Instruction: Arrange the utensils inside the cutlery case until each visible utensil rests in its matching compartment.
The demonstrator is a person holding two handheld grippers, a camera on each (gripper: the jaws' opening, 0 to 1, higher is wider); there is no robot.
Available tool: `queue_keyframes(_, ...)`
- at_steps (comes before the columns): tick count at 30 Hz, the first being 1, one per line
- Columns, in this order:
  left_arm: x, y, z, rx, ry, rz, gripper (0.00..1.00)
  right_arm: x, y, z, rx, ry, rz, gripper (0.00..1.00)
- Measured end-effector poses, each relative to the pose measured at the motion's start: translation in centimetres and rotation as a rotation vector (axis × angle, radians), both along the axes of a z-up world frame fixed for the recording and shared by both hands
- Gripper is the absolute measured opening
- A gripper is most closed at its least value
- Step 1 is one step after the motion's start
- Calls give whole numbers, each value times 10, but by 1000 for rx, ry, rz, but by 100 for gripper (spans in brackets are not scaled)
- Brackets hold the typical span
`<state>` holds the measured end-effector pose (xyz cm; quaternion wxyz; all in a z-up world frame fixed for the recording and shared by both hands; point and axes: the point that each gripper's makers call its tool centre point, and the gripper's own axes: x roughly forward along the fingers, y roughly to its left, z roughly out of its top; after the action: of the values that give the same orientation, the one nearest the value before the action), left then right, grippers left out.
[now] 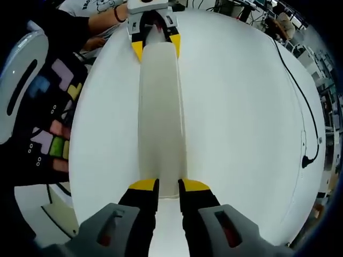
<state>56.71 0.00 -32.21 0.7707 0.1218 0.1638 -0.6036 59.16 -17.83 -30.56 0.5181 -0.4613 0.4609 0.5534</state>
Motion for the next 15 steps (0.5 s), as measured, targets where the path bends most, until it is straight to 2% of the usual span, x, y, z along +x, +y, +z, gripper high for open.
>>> queue_keyframes(4,0,0,0,8,1,3,38,-1,0,0,-20,-8,20,14)
queue_keyframes(9,-1,-1,0,31,4,3,39,3,-1,1,-4,-22,-31,9)
queue_keyframes(12,-1,0,0,48,7,5,39,-3,-2,2,43,-10,-58,13)
queue_keyframes(15,-1,0,-1,55,9,9,39,-6,-8,4,84,-34,-58,18)
